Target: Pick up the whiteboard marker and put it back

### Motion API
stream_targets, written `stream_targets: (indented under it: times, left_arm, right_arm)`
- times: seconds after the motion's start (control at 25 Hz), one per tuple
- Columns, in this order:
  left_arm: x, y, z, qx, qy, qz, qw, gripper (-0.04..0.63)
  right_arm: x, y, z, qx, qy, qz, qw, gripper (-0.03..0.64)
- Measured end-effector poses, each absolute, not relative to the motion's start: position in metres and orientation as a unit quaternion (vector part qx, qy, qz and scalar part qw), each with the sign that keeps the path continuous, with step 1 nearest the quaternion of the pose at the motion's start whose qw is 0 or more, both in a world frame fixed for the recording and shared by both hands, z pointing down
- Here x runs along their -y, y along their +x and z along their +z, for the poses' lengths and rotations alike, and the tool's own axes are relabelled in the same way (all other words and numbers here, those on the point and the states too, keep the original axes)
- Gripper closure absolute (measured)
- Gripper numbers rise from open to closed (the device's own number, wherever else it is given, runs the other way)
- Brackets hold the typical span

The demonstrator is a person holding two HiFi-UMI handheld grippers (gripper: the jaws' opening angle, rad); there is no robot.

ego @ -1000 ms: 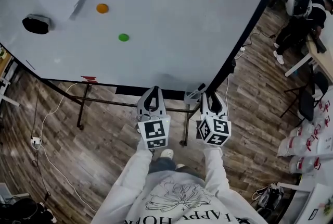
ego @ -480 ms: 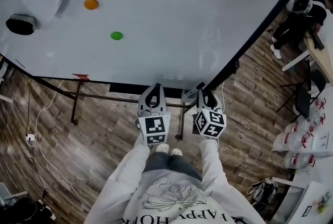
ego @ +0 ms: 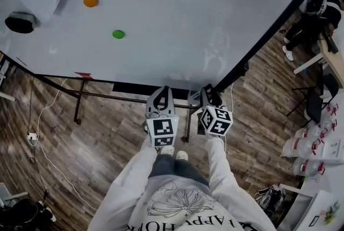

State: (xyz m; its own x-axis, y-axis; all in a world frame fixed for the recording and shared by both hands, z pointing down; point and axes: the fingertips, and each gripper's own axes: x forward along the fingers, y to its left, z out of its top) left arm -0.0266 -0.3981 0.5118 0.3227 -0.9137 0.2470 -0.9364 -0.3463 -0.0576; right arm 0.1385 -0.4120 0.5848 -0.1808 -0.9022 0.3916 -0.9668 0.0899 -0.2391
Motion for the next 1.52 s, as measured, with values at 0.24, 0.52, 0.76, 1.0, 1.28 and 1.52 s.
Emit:
stream_targets:
  times: [0.24,0.52,0.76,1.0,1.28,1.52]
  left_arm:
    - [0.398,-0.03,0.518,0.577,0.805,0.125,0.055,0.589]
    - [0.396,-0.039,0.518,0.585,0.799,0.129,0.056,0.589]
    - [0.395,-0.044,0.518,0.59,0.795,0.126,0.061,0.589]
    - [0.393,-0.046,0.515,0.595,0.792,0.12,0.065,0.589]
    - [0.392,-0.046,0.503,0.601,0.79,0.107,0.064,0.589]
    - [0.389,-0.04,0.488,0.601,0.791,0.094,0.057,0.588]
  right_arm:
    - [0.421,0.136,0.591,0.735,0.63,0.242,0.068,0.479]
    - [0.426,0.139,0.594,0.727,0.638,0.243,0.071,0.529]
    - [0.426,0.135,0.589,0.734,0.633,0.239,0.06,0.54]
    - [0.42,0.127,0.571,0.748,0.629,0.206,0.057,0.552]
    - [0.411,0.127,0.532,0.757,0.629,0.174,0.041,0.552]
    - [0.401,0.13,0.496,0.765,0.63,0.133,0.038,0.552]
